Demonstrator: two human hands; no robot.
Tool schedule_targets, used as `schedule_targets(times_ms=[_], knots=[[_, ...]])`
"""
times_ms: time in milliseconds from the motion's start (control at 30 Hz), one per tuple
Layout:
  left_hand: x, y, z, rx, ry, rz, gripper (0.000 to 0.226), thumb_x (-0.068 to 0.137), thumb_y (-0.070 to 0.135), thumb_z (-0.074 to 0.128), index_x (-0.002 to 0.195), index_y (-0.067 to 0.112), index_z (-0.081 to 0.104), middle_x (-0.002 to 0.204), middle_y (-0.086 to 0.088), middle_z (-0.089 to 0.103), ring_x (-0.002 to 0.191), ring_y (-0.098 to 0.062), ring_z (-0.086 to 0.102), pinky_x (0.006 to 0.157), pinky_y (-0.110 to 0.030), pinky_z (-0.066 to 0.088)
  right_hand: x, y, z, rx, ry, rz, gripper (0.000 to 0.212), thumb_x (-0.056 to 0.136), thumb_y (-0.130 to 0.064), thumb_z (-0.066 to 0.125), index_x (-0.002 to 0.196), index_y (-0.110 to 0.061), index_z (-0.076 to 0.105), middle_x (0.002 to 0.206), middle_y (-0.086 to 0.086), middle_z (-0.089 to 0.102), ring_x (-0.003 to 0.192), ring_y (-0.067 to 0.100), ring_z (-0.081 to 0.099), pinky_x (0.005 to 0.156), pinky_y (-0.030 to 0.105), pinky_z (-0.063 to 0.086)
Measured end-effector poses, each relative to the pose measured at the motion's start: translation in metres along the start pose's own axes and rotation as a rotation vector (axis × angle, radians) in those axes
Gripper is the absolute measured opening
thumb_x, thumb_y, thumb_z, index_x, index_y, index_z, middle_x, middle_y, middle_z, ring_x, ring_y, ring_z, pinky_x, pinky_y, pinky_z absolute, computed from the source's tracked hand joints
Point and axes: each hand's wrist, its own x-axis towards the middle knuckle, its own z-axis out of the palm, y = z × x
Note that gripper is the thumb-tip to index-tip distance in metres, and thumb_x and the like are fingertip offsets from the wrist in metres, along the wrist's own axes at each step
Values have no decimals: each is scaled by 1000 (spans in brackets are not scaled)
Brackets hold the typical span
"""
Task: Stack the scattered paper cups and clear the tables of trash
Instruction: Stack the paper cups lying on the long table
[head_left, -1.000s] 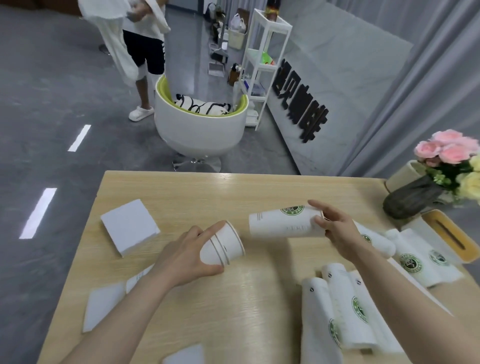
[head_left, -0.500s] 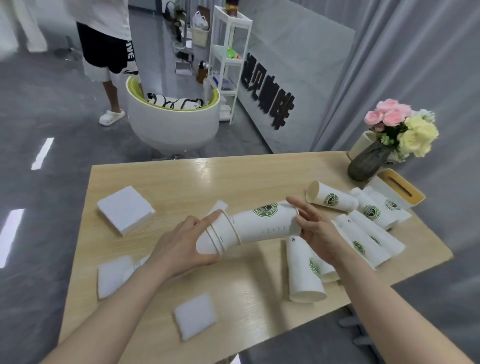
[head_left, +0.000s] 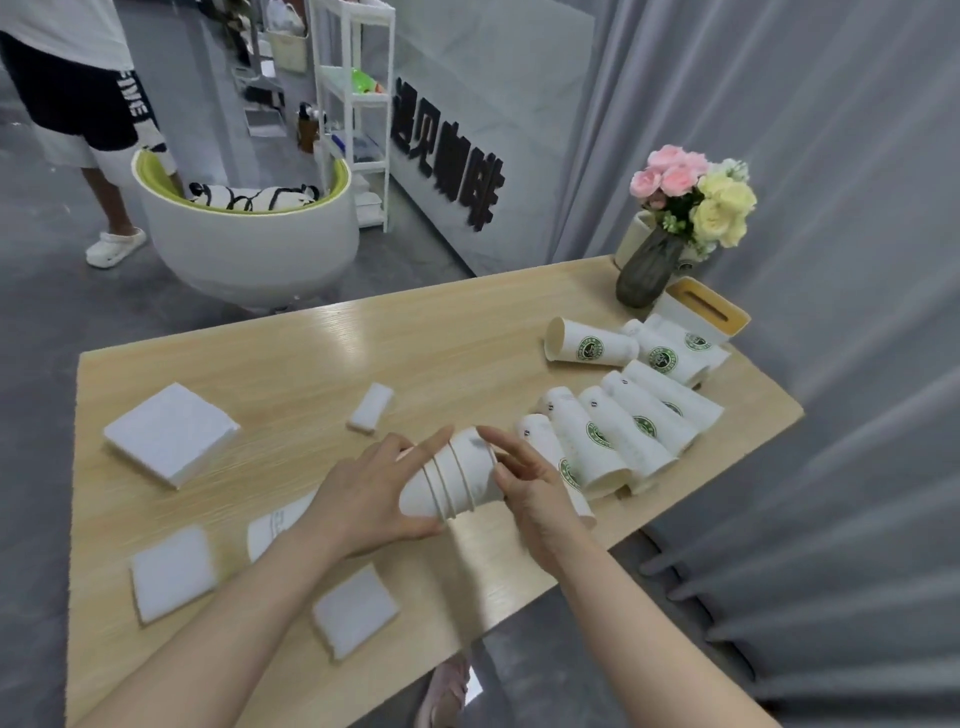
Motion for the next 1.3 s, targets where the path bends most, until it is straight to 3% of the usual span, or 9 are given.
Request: schedule_targets(times_ms=[233, 333, 433, 567, 767, 833, 900, 1033, 1300], knots=[[18, 19, 16, -10, -68, 123, 106, 73, 69, 59, 133, 52, -27, 126, 5, 40, 111, -13, 47, 78, -29, 44, -23, 12, -10, -1, 119, 19, 38, 91, 5, 51, 119, -18, 63, 117, 2, 64, 107, 13, 55, 97, 30, 44], [19, 16, 18, -56, -54, 97, 104, 74, 67, 61, 134, 53, -22, 124, 6, 41, 105, -13, 48, 71, -26, 39, -34, 26, -26, -63, 378, 15, 36, 88, -7, 64, 119, -25, 64, 114, -3, 66, 101, 4, 60, 82, 17, 49], [19, 10, 16, -92, -61, 76, 102, 73, 67, 63, 134, 57, -18, 119, 8, 41, 102, -10, 46, 68, -25, 36, -44, 46, -43, -39, 693, 53, 38, 83, -7, 69, 117, -23, 66, 99, -4, 60, 87, 3, 58, 75, 16, 44], [19, 4, 15, -103, -94, 59, 101, 72, 69, 62, 133, 59, -18, 115, 9, 40, 98, -8, 44, 67, -24, 38, -34, 60, -46, 24, 844, 112, 41, 77, -3, 72, 115, -19, 68, 102, -5, 61, 90, -1, 57, 72, 15, 41], [16, -3, 10, -85, -128, 34, 100, 72, 72, 60, 133, 59, -18, 115, 10, 40, 94, -7, 43, 66, -23, 39, -5, 70, -41, 65, 916, 105, 38, 79, 0, 71, 115, -13, 68, 111, 1, 64, 85, 6, 61, 57, 8, 46], [16, -5, 8, -87, -122, 30, 100, 73, 70, 61, 133, 58, -18, 119, 9, 41, 98, -8, 45, 69, -24, 41, -2, 71, -41, 65, 934, 119, 36, 80, 1, 70, 113, -14, 70, 111, 1, 64, 88, 12, 61, 66, 14, 48], [16, -6, 6, -93, -113, 36, 101, 73, 69, 62, 133, 57, -18, 121, 8, 42, 100, -9, 47, 71, -25, 45, 0, 72, -42, 60, 935, 125, 34, 80, 3, 68, 109, -14, 71, 107, 0, 64, 82, 8, 59, 70, 17, 47], [14, -10, 3, -91, -121, 45, 102, 74, 70, 61, 134, 56, -20, 122, 8, 41, 97, -9, 48, 69, -25, 46, -3, 69, -47, 45, 908, 117, 34, 82, 4, 65, 108, -17, 70, 93, -2, 60, 71, 9, 53, 58, 10, 43], [12, -17, 0, -92, -130, 50, 103, 72, 71, 60, 135, 56, -19, 119, 8, 42, 98, -9, 48, 70, -26, 47, -22, 56, -60, 49, 801, 19, 32, 85, 5, 61, 111, -12, 68, 75, -3, 46, 72, 11, 45, 80, 29, 42]])
